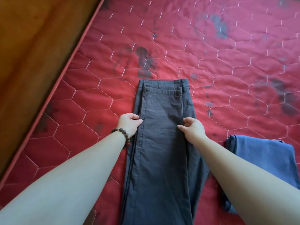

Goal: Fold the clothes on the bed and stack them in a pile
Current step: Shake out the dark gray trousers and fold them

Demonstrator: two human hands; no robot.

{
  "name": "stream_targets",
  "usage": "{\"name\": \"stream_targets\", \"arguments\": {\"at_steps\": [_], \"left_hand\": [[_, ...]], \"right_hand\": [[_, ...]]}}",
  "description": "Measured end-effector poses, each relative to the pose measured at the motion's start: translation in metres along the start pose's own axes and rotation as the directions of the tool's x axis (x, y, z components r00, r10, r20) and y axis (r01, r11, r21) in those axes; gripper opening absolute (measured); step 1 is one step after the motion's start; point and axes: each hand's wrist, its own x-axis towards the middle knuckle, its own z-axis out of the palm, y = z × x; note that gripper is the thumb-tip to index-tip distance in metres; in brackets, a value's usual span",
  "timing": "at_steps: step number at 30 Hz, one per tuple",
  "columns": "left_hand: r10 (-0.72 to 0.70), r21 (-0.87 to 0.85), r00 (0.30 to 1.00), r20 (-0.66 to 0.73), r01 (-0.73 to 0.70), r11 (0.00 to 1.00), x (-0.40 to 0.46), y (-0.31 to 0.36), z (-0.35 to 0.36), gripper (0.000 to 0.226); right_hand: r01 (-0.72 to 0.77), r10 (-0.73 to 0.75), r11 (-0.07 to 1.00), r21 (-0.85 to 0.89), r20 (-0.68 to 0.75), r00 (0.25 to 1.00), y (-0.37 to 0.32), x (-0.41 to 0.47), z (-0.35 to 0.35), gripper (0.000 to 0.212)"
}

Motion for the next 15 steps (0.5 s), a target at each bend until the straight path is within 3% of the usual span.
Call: {"name": "stream_targets", "arguments": {"at_steps": [4, 8, 11, 13, 15], "left_hand": [[0.045, -0.050, 0.997, -0.059, -0.048, 0.998, 0.010, 0.008, -0.006, 0.012], [0.057, -0.039, 0.996, -0.068, -0.059, 0.997, 0.011, 0.009, -0.007, 0.011], [0.208, 0.175, 0.959, -0.191, -0.176, 0.969, -0.002, 0.008, -0.005, 0.026], [0.427, 0.401, 0.875, -0.228, -0.315, 0.860, -0.016, 0.002, 0.000, 0.038], [0.600, 0.566, 0.795, -0.089, -0.456, 0.687, -0.034, -0.007, 0.011, 0.045]], "right_hand": [[0.045, -0.041, 0.997, 0.063, -0.070, 0.997, -0.017, 0.013, 0.002, 0.032], [-0.008, 0.009, 1.000, 0.003, -0.060, 0.998, -0.023, 0.017, 0.003, 0.029], [0.005, -0.022, 0.995, -0.100, -0.165, 0.986, -0.026, 0.002, 0.010, 0.031], [0.135, -0.221, 0.942, -0.307, -0.266, 0.938, -0.026, -0.013, 0.019, 0.039], [0.350, -0.494, 0.813, -0.465, -0.234, 0.837, -0.022, -0.031, 0.034, 0.043]]}}
